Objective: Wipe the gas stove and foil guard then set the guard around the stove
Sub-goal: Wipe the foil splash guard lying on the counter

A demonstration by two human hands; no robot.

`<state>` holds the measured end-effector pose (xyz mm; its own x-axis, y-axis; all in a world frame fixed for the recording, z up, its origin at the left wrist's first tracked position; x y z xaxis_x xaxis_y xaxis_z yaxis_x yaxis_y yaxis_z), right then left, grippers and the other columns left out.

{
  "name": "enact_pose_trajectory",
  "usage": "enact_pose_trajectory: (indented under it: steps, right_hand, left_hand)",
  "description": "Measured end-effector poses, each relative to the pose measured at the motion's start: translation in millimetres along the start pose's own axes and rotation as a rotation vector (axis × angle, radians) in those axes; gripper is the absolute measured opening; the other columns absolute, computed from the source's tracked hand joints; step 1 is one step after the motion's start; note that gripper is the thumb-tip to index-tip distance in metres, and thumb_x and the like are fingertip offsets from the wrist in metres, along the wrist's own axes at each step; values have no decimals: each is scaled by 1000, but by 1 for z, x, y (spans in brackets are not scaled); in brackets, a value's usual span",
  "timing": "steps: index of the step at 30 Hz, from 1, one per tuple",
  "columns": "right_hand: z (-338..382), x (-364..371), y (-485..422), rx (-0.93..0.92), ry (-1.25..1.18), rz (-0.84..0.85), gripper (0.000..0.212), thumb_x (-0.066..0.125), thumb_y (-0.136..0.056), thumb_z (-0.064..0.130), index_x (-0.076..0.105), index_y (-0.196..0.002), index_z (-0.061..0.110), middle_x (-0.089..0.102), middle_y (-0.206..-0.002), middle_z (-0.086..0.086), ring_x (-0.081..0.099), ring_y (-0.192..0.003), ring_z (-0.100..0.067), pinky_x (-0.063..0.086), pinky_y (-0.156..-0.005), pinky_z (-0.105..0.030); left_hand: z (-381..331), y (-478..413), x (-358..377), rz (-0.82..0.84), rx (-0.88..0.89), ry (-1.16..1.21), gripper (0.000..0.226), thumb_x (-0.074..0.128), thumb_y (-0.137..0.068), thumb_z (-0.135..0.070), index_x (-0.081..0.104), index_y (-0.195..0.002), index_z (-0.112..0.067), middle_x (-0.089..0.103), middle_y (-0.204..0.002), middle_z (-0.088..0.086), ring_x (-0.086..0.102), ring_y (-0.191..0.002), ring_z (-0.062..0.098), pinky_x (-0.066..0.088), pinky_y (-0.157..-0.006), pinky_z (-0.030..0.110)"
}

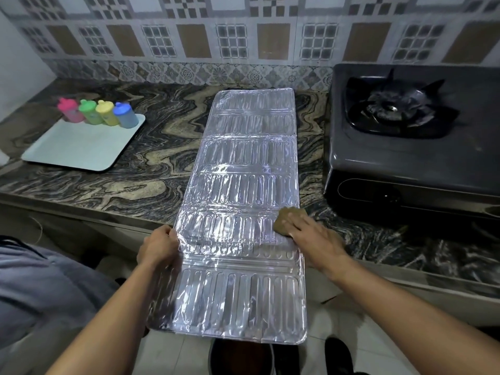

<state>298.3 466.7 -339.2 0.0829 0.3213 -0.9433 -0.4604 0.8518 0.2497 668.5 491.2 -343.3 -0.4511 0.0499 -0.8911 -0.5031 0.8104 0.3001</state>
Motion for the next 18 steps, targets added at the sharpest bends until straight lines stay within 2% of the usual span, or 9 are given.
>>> enact_pose_trajectory:
  steps: [3,5,7,9,11,13,14,16,18]
  right_hand:
    - [0,-16,6,49,82,28,57,45,-103,14,26,-157,18,13,-167,-1,11,-153,-27,27,-117,-40]
    - [5,-26,7,100,69,-11,42,44,-103,15,46,-145,11,33,-159,-10,30,-145,-32,34,-111,-41]
    - [10,-41,8,168,89,-66,29,44,-100,8,63,-123,8,58,-133,-16,53,-125,-35,45,-98,-39]
    - [13,-59,4,249,65,-44,24,50,-93,4,67,-109,9,67,-110,-16,65,-104,-36,51,-82,-36]
    - [13,-83,-2,345,-196,32,14,52,-92,8,66,-92,9,65,-89,-14,64,-78,-30,47,-61,-28]
    - [14,-104,-10,430,-672,97,23,51,-94,15,58,-73,11,61,-67,-5,58,-57,-19,41,-48,-22]
    - [17,-113,-12,470,-959,162,25,51,-95,16,57,-72,11,62,-59,-4,59,-50,-16,45,-47,-20]
    - [24,-126,-12,493,-1430,323,19,57,-95,24,62,-82,11,68,-64,-6,64,-51,-18,57,-55,-24]
    - [28,-127,-18,406,-1536,434,26,71,-88,32,68,-97,7,72,-82,-11,67,-63,-22,59,-71,-33]
  left_hand:
    - [-2,1,0,11,-10,-13,23,38,-95,-38,58,-91,-26,65,-108,17,56,-105,37,42,-83,40]
    - [-3,2,0,25,-22,-14,23,38,-95,-38,59,-93,-27,65,-110,17,56,-104,37,42,-83,40]
    - [-5,3,1,33,-21,-11,23,39,-96,-37,59,-95,-26,64,-109,17,56,-104,37,43,-84,41]
    - [-6,6,-1,31,-11,1,23,41,-95,-34,62,-98,-25,65,-107,16,56,-104,38,43,-85,41]
    - [-6,6,-4,46,-7,23,23,42,-94,-32,63,-95,-23,65,-100,14,58,-98,37,45,-84,40]
    - [-6,5,-9,79,-11,34,25,43,-93,-31,63,-84,-19,69,-92,12,61,-90,35,50,-82,39]
    - [-7,3,-13,94,-10,31,27,44,-92,-30,63,-80,-17,70,-89,12,62,-87,34,51,-81,39]
    - [-11,-1,-18,131,6,2,30,45,-95,-29,64,-77,-13,70,-89,11,63,-87,31,47,-78,35]
    - [-15,-4,-20,179,25,-27,29,47,-99,-31,61,-79,-14,65,-89,8,58,-82,25,41,-74,30]
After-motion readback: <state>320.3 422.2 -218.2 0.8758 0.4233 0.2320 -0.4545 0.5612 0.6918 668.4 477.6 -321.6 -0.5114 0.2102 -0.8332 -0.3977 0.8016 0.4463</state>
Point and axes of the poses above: each hand's wrist, its own y-axis away from the middle knuckle, its own x-axis out of the palm, z = x × y, the point moved 1 cm from there along -y, towards the middle knuckle
